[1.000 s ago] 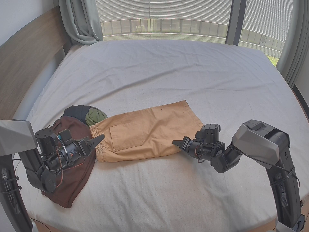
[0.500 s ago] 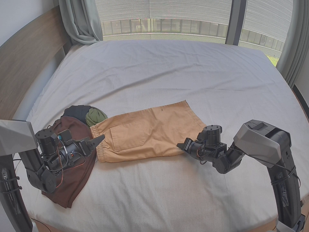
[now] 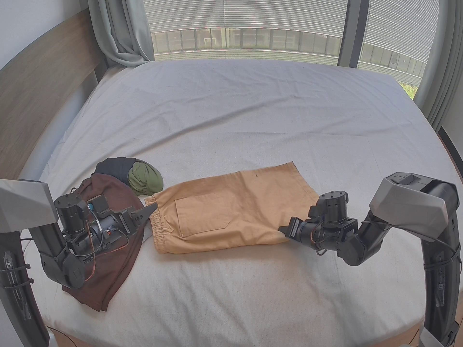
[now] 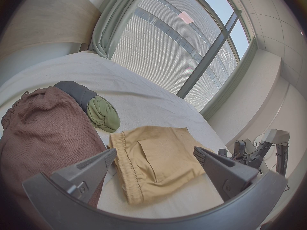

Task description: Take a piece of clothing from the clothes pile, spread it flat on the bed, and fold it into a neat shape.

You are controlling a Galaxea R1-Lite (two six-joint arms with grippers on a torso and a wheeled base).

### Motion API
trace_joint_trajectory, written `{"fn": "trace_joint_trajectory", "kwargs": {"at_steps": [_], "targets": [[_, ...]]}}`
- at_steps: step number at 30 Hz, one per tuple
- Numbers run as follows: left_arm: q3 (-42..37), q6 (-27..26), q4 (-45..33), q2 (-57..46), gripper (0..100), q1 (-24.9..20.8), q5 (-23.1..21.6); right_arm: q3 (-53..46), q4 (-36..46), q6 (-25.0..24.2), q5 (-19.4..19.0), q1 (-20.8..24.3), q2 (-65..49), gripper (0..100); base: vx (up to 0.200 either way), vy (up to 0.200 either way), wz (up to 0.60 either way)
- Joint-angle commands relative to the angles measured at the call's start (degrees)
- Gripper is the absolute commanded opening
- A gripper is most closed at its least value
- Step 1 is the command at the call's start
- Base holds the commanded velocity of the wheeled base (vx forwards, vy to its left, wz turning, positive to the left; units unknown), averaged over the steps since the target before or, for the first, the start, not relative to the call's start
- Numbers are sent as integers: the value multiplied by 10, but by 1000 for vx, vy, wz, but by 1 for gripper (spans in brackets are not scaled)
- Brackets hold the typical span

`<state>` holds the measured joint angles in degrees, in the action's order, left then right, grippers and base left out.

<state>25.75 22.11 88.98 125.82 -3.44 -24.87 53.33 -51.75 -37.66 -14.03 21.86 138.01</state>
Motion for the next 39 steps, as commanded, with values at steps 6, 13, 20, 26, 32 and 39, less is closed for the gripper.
{"fn": "trace_joint_trajectory", "kwargs": {"at_steps": [6,13,20,26,32,39], "targets": [[0,0,1,4,100,0,-1,-133,-4,36,8,-17,-76,0,0,0,0],[-6,0,0,7,100,-5,-17,-175,-5,40,8,-22,-83,0,0,0,0],[-5,-1,0,29,100,-8,-49,-171,-5,40,7,-14,-77,100,0,0,0],[-12,10,1,37,100,-10,-100,-214,2,49,-1,4,-93,100,0,0,0],[-27,14,0,52,100,-11,-113,-274,2,75,-34,42,-122,100,0,0,0],[-32,16,0,70,100,-13,-132,-300,-5,81,-79,86,-174,100,0,0,0]]}}
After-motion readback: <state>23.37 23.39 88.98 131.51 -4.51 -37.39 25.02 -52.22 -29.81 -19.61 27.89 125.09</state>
